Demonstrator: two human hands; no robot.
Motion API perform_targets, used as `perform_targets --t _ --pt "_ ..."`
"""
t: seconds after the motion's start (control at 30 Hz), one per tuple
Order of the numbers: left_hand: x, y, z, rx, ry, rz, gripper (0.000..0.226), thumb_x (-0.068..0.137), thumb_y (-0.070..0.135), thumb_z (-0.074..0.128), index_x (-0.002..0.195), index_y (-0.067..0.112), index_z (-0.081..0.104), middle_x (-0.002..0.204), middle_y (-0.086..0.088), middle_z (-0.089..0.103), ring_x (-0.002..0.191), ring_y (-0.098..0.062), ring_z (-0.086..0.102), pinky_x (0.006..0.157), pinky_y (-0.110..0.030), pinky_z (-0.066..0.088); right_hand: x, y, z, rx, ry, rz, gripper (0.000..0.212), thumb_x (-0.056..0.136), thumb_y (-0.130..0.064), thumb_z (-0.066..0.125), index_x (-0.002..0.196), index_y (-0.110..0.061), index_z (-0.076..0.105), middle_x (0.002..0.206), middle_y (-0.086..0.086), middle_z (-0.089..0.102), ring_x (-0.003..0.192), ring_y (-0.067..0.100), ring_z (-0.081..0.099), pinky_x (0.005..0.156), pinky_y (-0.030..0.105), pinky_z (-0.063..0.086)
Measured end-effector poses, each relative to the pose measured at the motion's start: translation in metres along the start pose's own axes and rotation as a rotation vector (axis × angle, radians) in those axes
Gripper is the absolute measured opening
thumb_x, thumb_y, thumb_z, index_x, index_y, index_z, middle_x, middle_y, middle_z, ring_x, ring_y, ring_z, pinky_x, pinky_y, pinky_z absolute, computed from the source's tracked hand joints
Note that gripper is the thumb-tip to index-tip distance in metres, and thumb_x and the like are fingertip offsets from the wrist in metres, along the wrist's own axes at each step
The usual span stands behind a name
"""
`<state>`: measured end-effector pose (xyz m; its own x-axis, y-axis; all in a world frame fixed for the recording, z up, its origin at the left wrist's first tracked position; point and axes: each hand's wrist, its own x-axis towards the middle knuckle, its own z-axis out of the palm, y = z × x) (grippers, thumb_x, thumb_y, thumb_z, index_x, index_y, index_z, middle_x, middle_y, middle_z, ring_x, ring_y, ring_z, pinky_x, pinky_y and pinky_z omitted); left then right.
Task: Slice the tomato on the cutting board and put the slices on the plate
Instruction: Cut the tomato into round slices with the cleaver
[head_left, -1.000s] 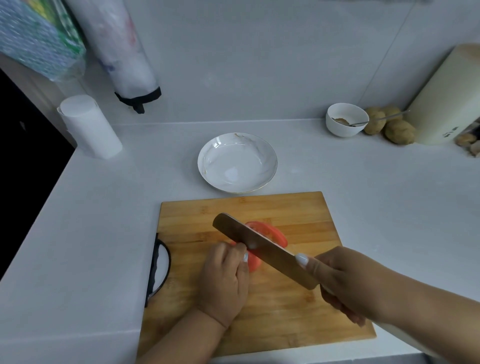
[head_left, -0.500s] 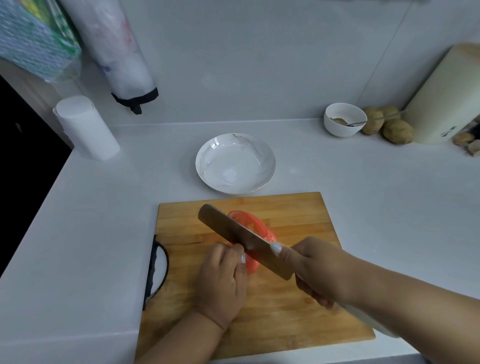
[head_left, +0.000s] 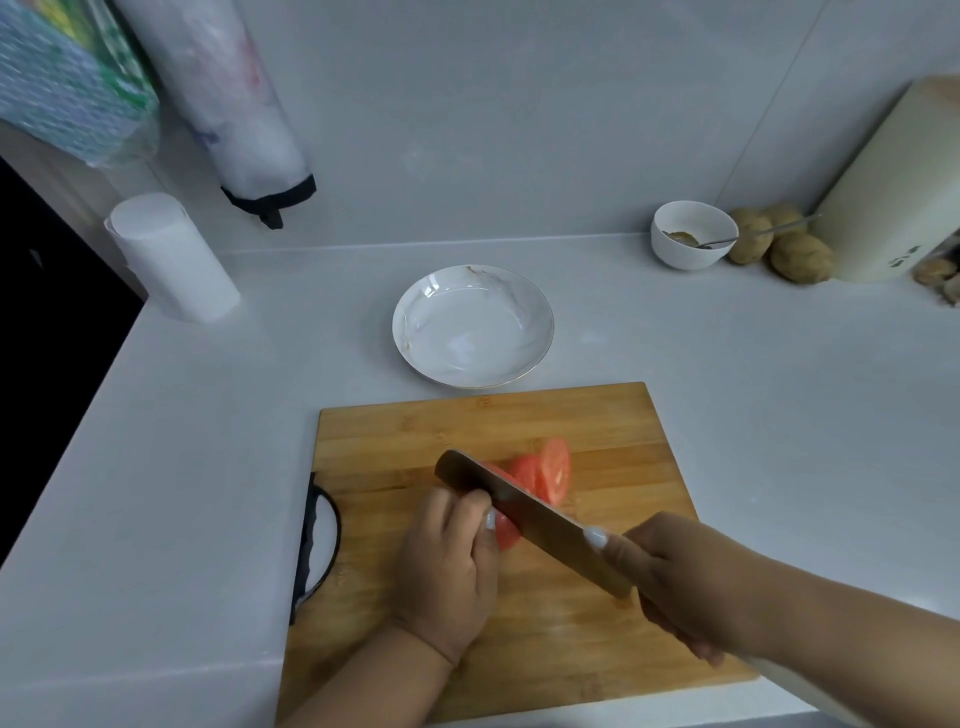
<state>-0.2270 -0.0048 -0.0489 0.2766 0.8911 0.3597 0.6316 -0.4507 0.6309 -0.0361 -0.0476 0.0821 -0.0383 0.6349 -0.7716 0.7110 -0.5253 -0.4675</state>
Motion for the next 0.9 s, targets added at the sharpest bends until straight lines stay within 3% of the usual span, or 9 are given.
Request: perform_targets --t 0.13,0.27,0.37,0.5,0.57,0.67,0.8,0.9 --pt "0.002 0.002 -0.001 0.013 0.005 0.005 0.015 0.092 0.026 0.042 0.098 0.02 0.054 0.083 0.0 0.053 0.067 -0.01 0.046 0.055 -0.019 0.037 0.018 -0.005 0.009 -0.027 0.009 -0.001 0.091 0.068 -0.076 0.023 0.1 -0.002 0.063 0.063 0.009 0.061 0.043 0.013 0.053 0.056 0.024 0.052" --pt "0.002 0.003 -0.002 0.02 0.004 0.02 0.015 0.092 0.025 0.042 0.099 0.02 0.054 0.084 0.0 0.053 0.07 -0.007 0.044 0.058 -0.015 0.035 0.034 -0.01 0.021 -0.092 0.066 -0.001 0.061 0.089 -0.066 0.025 0.082 -0.012 0.053 0.067 0.007 0.055 0.05 0.015 0.05 0.056 0.024 0.048" --pt "0.001 0.003 -0.002 0.034 0.01 0.017 0.015 0.092 0.025 0.043 0.098 0.019 0.055 0.084 0.001 0.053 0.071 -0.005 0.042 0.061 -0.008 0.029 0.035 -0.01 0.022 -0.08 0.08 -0.005 0.056 0.091 -0.064 0.026 0.079 -0.015 0.05 0.067 0.005 0.05 0.052 0.014 0.045 0.059 0.026 0.046" --pt "-0.003 0.004 -0.003 0.004 -0.014 0.003 0.024 0.094 0.029 0.039 0.1 0.017 0.059 0.088 0.002 0.054 0.075 -0.009 0.048 0.061 -0.017 0.04 0.038 -0.005 0.021 -0.043 0.067 -0.009 0.068 0.087 -0.068 0.025 0.086 -0.009 0.058 0.065 0.007 0.057 0.054 0.015 0.056 0.062 0.026 0.053" --pt "-0.007 0.003 -0.002 -0.008 -0.005 0.012 0.022 0.094 0.028 0.039 0.102 0.018 0.057 0.089 0.0 0.054 0.076 -0.011 0.05 0.061 -0.024 0.045 0.04 0.0 0.018 -0.006 0.052 -0.019 0.076 0.085 -0.071 0.026 0.089 -0.005 0.061 0.059 0.007 0.059 0.048 0.016 0.057 0.056 0.026 0.053" --pt "-0.008 0.002 -0.001 -0.008 0.016 0.009 0.017 0.093 0.027 0.039 0.102 0.02 0.053 0.089 -0.003 0.056 0.076 -0.014 0.052 0.06 -0.028 0.047 0.043 0.005 0.01 0.137 0.035 -0.011 0.064 0.088 -0.067 0.031 0.075 -0.009 0.055 0.048 0.004 0.052 0.035 0.014 0.045 0.047 0.024 0.045" --pt "-0.007 0.003 -0.001 0.021 0.005 -0.01 0.017 0.092 0.029 0.039 0.102 0.022 0.051 0.088 -0.005 0.056 0.076 -0.016 0.053 0.057 -0.025 0.045 0.046 0.008 -0.007 0.238 -0.032 0.022 0.065 0.091 -0.064 0.031 0.082 -0.005 0.056 0.046 0.002 0.051 0.035 0.014 0.044 0.05 0.025 0.044" --pt "-0.008 0.004 -0.001 0.028 -0.001 -0.018 0.017 0.091 0.03 0.04 0.102 0.023 0.05 0.088 -0.004 0.056 0.076 -0.014 0.052 0.057 -0.021 0.043 0.047 0.011 -0.012 0.301 -0.078 0.049 0.063 0.091 -0.064 0.035 0.103 -0.007 0.056 0.05 0.002 0.052 0.037 0.015 0.044 0.047 0.024 0.042"
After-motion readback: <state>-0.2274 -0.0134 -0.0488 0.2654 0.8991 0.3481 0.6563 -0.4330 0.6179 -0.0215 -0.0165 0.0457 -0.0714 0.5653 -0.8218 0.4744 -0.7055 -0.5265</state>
